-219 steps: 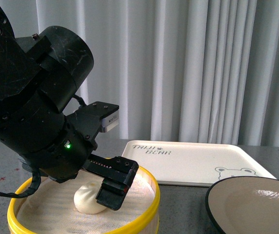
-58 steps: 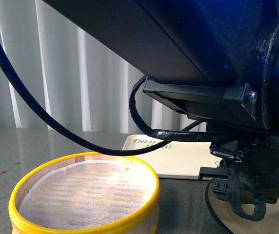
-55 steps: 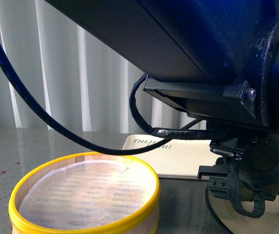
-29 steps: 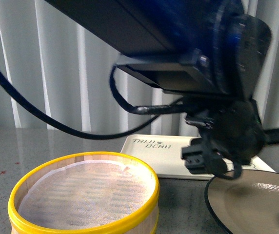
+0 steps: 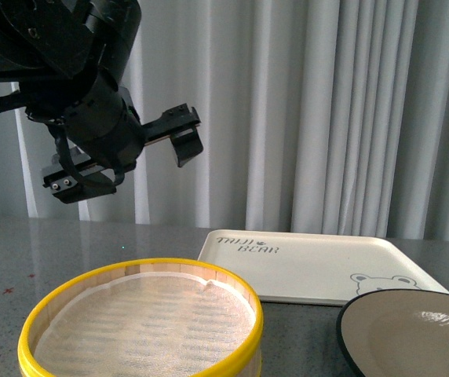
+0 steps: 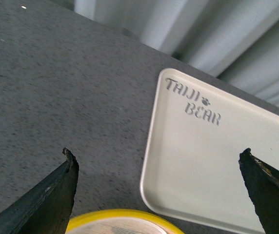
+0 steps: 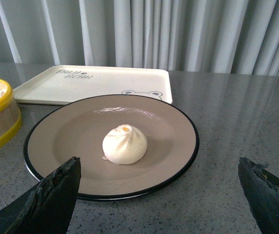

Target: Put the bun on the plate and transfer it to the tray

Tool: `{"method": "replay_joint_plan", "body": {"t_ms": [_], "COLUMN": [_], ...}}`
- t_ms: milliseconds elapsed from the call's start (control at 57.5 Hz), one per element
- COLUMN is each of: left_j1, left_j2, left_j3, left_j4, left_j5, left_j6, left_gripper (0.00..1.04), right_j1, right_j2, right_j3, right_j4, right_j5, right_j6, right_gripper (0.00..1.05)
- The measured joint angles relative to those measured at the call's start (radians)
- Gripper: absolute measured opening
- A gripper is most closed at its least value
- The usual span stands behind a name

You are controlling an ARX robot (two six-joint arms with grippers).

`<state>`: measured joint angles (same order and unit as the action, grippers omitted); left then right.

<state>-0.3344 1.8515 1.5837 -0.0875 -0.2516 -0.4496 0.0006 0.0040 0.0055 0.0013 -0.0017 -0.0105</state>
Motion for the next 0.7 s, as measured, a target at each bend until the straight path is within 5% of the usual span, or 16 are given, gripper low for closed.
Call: {"method": "replay_joint_plan", "body": {"t_ms": [174, 487, 696], "left_j1": [0.016, 0.153, 0.208], "left_j2": [-0.183, -0.485, -0.629], "left_j3": [-0.441, -1.023, -1.210], "left_j4": [0.604, 0.884, 0.929], "left_j5": [-0.018, 0.081, 0.122], "left_j6": [0.330, 0.432, 0.441], "left_gripper": [0.64, 0.04, 0.04], "right_j1": [0.000, 0.000, 0.000], "right_j2": [0.000, 0.000, 0.000], "right_j3": [0.000, 0.000, 0.000], "right_j4": [0.000, 0.000, 0.000], "right_j5": [0.003, 0.001, 0.000], "right_j6": [0.000, 0.000, 0.000], "right_gripper": [0.96, 0.96, 0.96]}}
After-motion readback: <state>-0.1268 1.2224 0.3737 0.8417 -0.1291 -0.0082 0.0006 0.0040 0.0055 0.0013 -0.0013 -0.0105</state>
